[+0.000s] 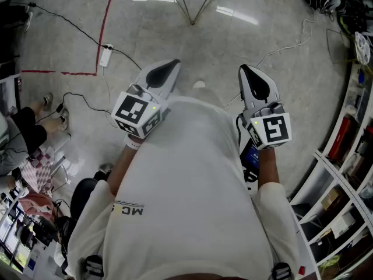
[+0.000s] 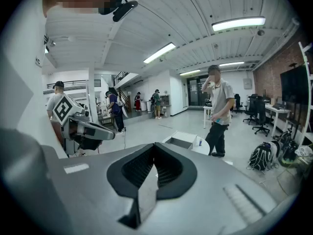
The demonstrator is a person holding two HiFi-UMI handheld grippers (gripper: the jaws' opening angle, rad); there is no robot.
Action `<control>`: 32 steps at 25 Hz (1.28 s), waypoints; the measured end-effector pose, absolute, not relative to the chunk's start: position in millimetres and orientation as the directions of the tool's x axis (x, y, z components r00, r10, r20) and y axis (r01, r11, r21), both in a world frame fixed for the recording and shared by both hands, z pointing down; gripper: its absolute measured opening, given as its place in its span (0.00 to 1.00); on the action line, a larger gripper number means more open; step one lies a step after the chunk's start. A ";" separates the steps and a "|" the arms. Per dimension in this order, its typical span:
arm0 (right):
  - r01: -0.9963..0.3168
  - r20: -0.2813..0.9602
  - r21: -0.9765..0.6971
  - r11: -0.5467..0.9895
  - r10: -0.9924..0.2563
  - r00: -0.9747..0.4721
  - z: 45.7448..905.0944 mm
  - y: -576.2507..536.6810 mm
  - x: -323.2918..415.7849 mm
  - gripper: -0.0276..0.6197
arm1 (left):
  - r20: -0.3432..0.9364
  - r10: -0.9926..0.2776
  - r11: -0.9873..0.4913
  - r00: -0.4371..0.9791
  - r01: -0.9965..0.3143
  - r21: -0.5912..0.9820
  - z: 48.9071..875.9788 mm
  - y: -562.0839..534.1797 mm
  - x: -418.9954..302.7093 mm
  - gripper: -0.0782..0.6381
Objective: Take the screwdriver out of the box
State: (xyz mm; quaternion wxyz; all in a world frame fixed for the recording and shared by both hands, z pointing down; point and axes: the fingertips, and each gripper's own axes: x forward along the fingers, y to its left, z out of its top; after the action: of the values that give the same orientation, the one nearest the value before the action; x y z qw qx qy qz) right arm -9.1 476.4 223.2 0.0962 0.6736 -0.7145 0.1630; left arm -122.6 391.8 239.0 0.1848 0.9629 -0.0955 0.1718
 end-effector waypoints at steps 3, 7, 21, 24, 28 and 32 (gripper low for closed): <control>-0.992 0.346 -0.119 0.045 -0.935 -0.084 224.7 503.7 8.0 0.04 | 0.372 -0.133 -0.910 0.919 -0.262 0.322 239.8 421.2 -102.7 0.11; -0.992 0.352 -0.120 0.030 -0.933 -0.070 224.7 533.7 27.1 0.04 | 0.374 -0.129 -0.911 0.918 -0.260 0.322 234.2 450.6 -81.9 0.11; -0.984 0.336 -0.178 0.028 -0.938 -0.087 230.3 539.4 62.6 0.04 | 0.409 -0.179 -0.906 0.895 -0.312 0.286 229.7 428.2 -72.4 0.11; -0.979 0.350 -0.185 0.083 -0.925 -0.145 235.7 499.0 67.0 0.04 | 0.411 -0.224 -0.884 0.883 -0.362 0.297 235.9 396.8 -76.3 0.11; -0.964 0.366 -0.181 0.196 -0.896 -0.251 239.5 424.3 69.8 0.10 | 0.407 -0.266 -0.850 0.874 -0.412 0.327 249.0 339.2 -70.4 0.11; -0.945 0.390 -0.159 0.287 -0.861 -0.327 249.7 331.5 71.9 0.11 | 0.405 -0.299 -0.820 0.864 -0.450 0.354 264.9 258.8 -63.3 0.11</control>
State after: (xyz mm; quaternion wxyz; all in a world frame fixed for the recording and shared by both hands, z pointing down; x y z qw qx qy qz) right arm 71.9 331.5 249.7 0.1150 0.5684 -0.7940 0.1826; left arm -63.3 258.8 264.9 0.2240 0.9391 -0.1993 0.1680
